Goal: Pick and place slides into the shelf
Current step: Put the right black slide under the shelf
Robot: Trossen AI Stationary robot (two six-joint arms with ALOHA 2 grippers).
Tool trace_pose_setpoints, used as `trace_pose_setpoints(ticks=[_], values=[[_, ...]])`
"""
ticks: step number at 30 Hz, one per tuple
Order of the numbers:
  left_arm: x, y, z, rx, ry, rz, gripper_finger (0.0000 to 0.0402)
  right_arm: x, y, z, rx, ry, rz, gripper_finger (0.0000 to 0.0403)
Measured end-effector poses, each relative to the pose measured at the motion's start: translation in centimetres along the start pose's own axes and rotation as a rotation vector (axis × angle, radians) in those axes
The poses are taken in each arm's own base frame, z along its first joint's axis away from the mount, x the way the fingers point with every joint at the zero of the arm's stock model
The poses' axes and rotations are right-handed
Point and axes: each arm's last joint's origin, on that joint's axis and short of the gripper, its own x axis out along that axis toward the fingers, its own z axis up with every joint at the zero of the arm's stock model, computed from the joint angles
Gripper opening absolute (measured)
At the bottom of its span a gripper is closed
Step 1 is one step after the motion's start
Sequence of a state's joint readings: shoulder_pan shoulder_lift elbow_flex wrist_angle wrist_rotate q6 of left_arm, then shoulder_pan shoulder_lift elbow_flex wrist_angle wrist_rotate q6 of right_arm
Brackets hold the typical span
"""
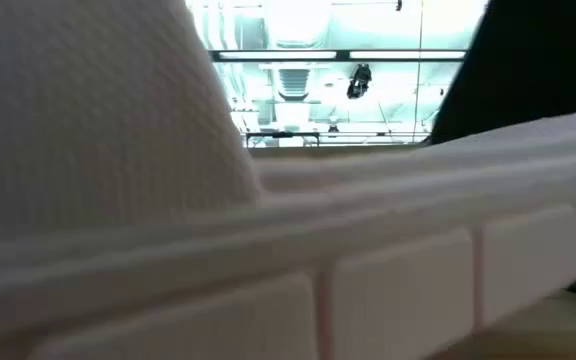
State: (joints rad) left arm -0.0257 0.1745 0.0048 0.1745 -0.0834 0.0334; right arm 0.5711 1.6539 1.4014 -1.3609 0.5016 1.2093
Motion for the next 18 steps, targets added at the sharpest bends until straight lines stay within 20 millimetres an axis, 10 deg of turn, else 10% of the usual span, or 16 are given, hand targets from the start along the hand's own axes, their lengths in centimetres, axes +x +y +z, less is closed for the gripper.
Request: trace_pose_setpoints(ticks=[10,18], values=[[0.0,0.0,0.0,0.000,0.000,0.000,0.0000,7.7,-2.6,6.8,-0.273,0.053,-0.230,0.0009],[0.0,0.0,0.0,0.000,0.000,0.000,0.0000,12.6,-3.1,8.4,-0.387,0.144,-0.337,0.0026]])
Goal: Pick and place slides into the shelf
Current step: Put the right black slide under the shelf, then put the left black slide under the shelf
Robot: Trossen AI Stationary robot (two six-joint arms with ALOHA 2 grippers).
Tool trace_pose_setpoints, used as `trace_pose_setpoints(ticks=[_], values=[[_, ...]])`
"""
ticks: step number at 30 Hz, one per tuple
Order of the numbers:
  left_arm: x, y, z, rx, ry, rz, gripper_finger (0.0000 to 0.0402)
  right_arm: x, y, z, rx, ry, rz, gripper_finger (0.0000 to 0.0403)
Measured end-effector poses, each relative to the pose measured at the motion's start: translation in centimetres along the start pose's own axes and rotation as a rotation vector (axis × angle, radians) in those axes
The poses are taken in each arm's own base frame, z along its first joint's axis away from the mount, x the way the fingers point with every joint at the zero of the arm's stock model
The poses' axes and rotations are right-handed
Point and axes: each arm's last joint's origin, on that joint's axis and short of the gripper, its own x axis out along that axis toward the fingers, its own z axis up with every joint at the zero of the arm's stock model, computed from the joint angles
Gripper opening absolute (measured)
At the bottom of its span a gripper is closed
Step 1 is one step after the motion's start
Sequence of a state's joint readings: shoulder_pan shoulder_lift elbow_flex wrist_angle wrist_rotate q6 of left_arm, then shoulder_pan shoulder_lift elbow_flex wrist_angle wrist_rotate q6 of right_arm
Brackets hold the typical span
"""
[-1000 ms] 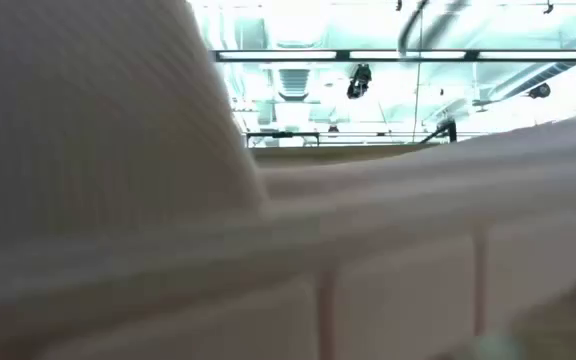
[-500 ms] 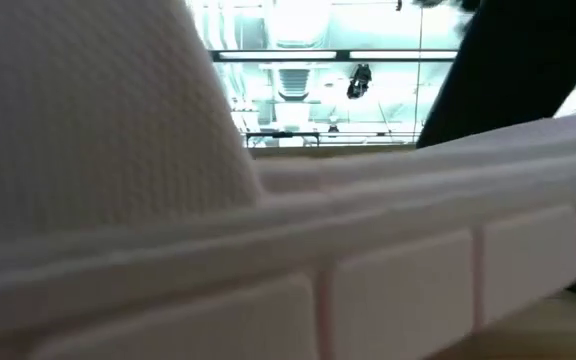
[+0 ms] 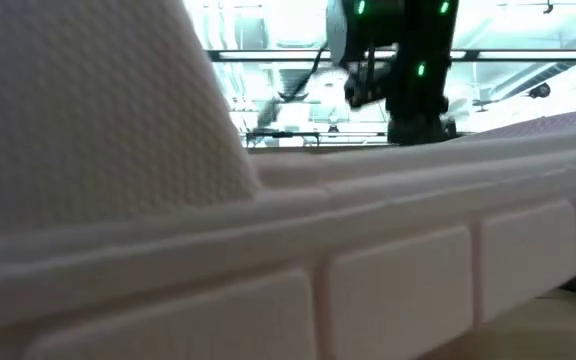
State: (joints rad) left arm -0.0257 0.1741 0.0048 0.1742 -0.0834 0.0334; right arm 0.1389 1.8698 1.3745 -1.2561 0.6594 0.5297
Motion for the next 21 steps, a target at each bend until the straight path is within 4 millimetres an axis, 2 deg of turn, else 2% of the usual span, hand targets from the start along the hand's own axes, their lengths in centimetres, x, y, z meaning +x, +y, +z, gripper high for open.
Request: trace_pose_setpoints(ticks=[6,13,17,21], values=[[0.0,0.0,0.0,0.000,0.000,0.000,0.0000,3.5,1.0,0.9,-0.080,0.028,-0.141,0.0060],[0.0,0.0,0.0,0.000,0.000,0.000,0.0000,6.6,1.7,1.0,-0.145,0.141,-0.152,0.0120],[0.0,0.0,0.0,0.000,0.000,0.000,0.0000,6.7,1.6,0.5,-0.143,0.168,-0.153,0.0147],[0.0,0.0,0.0,0.000,0.000,0.000,0.0000,4.9,0.8,-0.2,-0.049,0.161,-0.153,0.0172]])
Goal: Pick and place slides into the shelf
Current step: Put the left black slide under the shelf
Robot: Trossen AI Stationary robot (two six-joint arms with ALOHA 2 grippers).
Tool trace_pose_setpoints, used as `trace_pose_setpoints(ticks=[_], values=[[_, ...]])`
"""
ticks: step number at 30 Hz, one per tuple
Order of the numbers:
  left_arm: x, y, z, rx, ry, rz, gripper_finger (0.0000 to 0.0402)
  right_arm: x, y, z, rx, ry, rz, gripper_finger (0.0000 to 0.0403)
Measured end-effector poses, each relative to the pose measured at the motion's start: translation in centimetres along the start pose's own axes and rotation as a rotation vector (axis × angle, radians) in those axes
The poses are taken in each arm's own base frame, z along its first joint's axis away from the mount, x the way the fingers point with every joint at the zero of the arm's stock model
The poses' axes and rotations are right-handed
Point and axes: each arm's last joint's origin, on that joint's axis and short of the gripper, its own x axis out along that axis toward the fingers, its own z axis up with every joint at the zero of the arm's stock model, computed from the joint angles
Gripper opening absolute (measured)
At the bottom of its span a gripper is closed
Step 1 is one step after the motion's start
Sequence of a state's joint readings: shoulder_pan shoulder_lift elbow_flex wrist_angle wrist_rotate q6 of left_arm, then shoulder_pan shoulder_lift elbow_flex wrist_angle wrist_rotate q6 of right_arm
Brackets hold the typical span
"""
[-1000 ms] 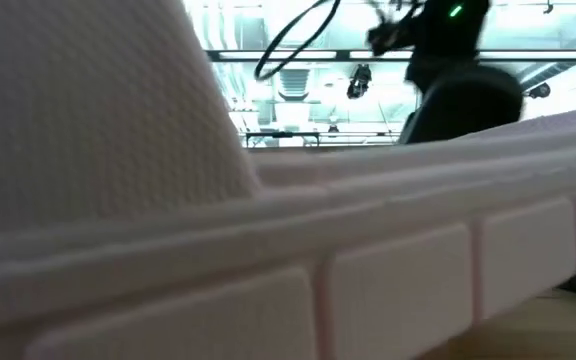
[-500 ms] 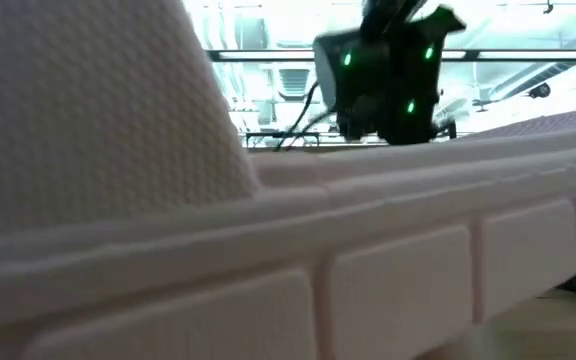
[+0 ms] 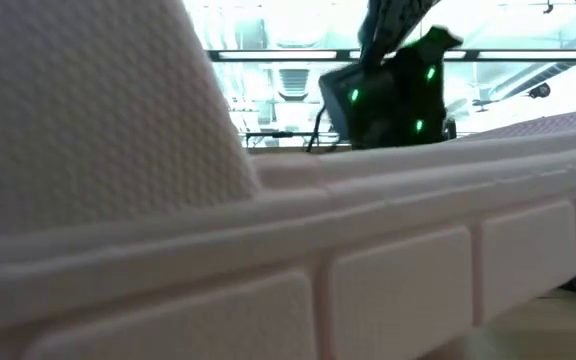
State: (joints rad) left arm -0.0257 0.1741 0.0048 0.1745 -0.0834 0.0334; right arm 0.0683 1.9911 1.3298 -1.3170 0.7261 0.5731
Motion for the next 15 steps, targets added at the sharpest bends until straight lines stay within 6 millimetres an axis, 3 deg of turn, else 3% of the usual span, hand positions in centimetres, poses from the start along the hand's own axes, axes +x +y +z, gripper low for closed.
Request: trace_pose_setpoints(ticks=[3,9,12,15], values=[[0.0,0.0,0.0,0.000,0.000,0.000,0.0000,-1.9,-1.0,-0.8,0.094,-0.039,0.059,0.0190],[0.0,0.0,0.0,0.000,0.000,0.000,0.0000,-6.5,-2.8,-3.6,0.256,-0.054,0.363,0.0213],[0.0,0.0,0.0,0.000,0.001,0.000,0.0000,-9.6,-2.5,-5.9,0.176,-0.193,0.434,0.0220],[0.0,0.0,0.0,0.000,0.000,0.000,0.0000,-12.4,-1.0,-8.2,0.059,-0.322,0.498,0.0227]])
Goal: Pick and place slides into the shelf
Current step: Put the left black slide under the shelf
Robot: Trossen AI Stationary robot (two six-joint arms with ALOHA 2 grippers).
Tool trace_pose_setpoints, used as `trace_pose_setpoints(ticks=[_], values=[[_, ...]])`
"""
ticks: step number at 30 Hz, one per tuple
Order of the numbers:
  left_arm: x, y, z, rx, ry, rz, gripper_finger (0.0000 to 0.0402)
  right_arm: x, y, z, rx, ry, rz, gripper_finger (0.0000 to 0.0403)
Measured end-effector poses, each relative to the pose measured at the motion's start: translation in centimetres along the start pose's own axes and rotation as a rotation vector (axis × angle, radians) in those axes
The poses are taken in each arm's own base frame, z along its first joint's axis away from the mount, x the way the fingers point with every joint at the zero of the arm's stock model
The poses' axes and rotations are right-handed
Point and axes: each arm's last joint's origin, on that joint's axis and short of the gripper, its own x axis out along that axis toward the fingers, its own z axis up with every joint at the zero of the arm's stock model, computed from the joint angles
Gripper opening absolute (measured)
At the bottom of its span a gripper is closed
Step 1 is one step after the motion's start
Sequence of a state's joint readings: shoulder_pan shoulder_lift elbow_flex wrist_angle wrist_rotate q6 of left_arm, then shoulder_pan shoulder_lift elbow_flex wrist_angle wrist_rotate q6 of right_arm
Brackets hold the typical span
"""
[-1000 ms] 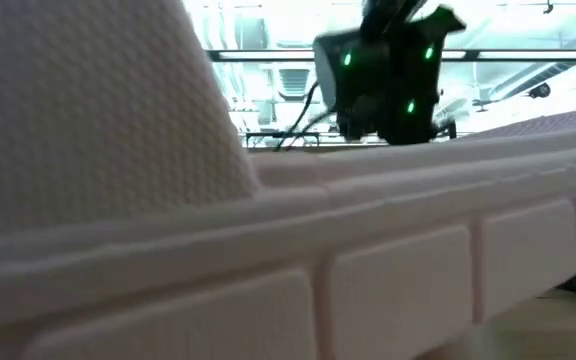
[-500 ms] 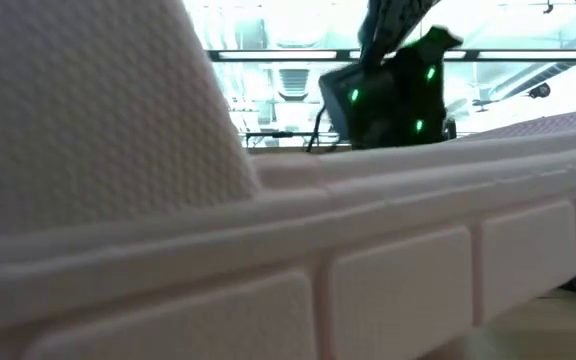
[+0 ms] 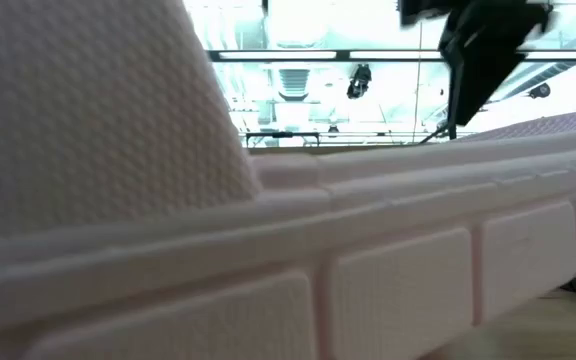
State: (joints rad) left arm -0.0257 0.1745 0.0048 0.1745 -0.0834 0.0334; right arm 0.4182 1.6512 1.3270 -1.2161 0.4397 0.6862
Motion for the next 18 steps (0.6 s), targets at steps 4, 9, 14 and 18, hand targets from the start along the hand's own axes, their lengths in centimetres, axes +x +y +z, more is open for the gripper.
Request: trace_pose_setpoints(ticks=[4,9,14,18], values=[[0.0,0.0,0.0,0.000,0.000,0.000,0.0000,-1.6,4.2,-2.0,-0.095,-0.102,0.095,0.0236],[0.0,0.0,0.0,0.000,-0.001,0.000,0.0000,-0.8,8.6,-4.3,-0.110,-0.068,0.070,0.0240],[0.0,0.0,0.0,0.000,0.001,0.000,0.0000,0.3,11.3,-5.1,-0.087,-0.048,0.043,0.0240],[0.0,0.0,0.0,0.000,0.000,0.000,0.0000,1.6,12.5,-5.0,-0.075,-0.025,0.016,0.0240]])
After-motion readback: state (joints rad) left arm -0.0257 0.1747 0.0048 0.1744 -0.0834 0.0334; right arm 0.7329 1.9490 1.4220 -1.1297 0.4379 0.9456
